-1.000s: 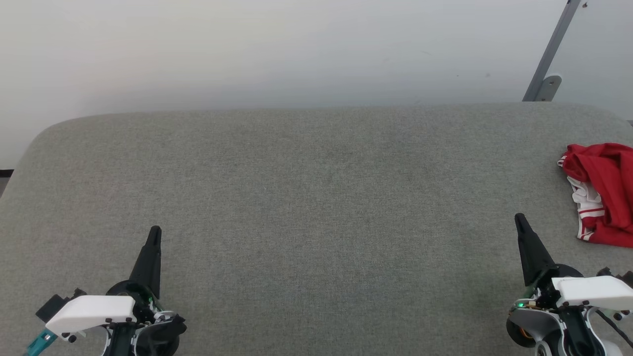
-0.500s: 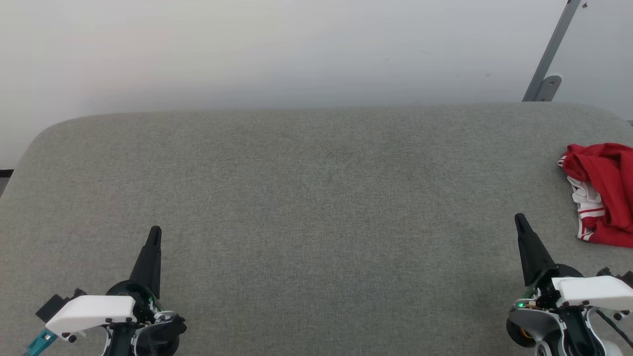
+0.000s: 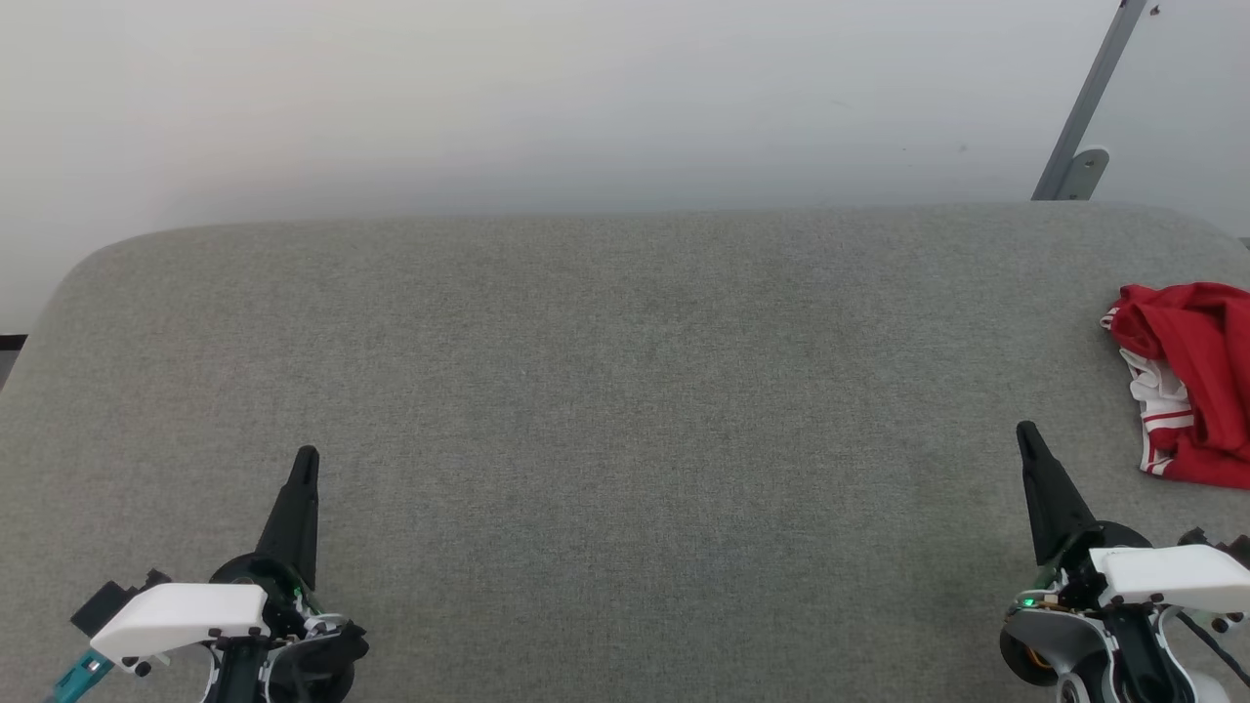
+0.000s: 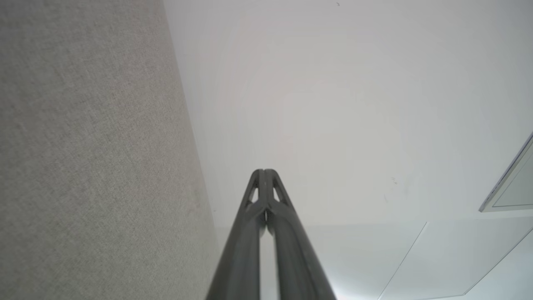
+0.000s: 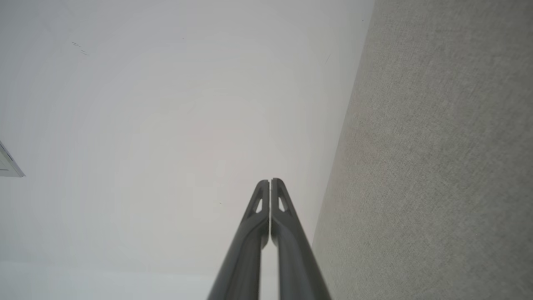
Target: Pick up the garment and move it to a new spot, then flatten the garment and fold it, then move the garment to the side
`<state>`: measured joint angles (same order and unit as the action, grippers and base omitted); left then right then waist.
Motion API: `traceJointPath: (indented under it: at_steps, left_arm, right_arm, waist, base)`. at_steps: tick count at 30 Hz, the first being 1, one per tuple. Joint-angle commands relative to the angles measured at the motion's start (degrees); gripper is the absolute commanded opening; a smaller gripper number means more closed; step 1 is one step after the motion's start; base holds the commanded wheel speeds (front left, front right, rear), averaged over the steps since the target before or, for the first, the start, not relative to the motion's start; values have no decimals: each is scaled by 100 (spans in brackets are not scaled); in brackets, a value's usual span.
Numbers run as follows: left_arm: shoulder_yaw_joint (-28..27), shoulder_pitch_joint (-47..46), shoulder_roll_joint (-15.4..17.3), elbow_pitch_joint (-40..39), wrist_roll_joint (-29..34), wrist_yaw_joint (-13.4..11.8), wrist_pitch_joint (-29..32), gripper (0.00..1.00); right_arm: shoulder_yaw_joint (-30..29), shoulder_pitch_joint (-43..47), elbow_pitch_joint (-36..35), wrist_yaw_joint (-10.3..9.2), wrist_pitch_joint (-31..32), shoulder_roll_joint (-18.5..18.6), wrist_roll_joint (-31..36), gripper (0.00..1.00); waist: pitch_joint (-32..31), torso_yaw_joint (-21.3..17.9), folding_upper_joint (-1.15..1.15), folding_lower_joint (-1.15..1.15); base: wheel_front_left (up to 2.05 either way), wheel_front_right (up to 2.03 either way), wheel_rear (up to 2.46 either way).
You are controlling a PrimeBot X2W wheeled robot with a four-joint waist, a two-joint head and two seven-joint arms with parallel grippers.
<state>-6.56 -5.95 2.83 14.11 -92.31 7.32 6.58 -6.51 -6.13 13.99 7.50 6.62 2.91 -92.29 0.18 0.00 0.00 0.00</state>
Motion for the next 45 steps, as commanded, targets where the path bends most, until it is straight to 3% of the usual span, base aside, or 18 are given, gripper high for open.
traceJointPath:
  at_steps: [1,45]
  left_arm:
    - [5,-68,5,1,-15,31,16,0]
    - [5,-68,5,0,-17,31,13,0]
  right_arm:
    - [-6,-24,13,-2,6,-9,-23,0]
    - [-5,-24,12,-2,6,-9,-24,0]
  waist:
    - [0,0,0,0]
    - [0,0,0,0]
  base:
    - [0,0,0]
    - [0,0,0]
